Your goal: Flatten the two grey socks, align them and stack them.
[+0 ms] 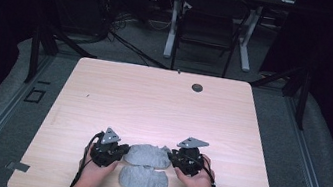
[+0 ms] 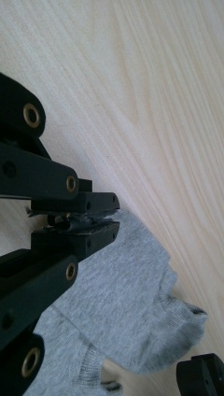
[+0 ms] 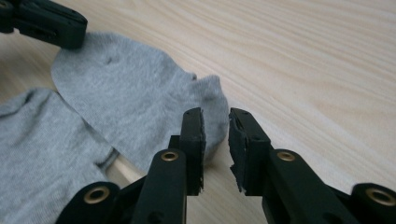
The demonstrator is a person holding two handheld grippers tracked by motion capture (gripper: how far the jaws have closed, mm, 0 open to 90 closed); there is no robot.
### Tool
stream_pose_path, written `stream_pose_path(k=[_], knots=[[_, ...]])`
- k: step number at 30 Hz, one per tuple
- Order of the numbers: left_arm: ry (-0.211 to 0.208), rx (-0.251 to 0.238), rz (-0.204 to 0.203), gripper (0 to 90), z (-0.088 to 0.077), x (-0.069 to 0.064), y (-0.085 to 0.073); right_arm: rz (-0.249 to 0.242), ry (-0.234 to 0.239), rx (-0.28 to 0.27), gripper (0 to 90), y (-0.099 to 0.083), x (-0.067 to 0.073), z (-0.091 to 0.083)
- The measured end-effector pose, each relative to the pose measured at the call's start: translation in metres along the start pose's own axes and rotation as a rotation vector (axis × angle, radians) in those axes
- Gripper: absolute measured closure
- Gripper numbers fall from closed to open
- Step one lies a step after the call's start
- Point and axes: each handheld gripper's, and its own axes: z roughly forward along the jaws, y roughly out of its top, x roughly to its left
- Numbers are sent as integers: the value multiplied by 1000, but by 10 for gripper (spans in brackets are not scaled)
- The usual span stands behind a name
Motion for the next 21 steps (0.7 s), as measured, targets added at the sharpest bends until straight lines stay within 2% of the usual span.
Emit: stream_pose_path(k=[5, 9, 14, 16, 21], knots=[[-5, -2, -7, 756, 2, 2, 1, 3, -5, 13, 679, 4, -3, 8], [-16, 4, 5, 760, 5, 3, 2, 2, 13, 20, 671, 4, -5, 13], [-11, 30, 12, 806, 9, 2, 1, -16, 7, 39, 763, 4, -2, 16], [-12, 30, 9, 842, 8, 2, 1, -24, 13, 45, 834, 4, -2, 15], [-9, 37, 13, 870, 8, 3, 0, -25, 26, 42, 867, 3, -2, 14]])
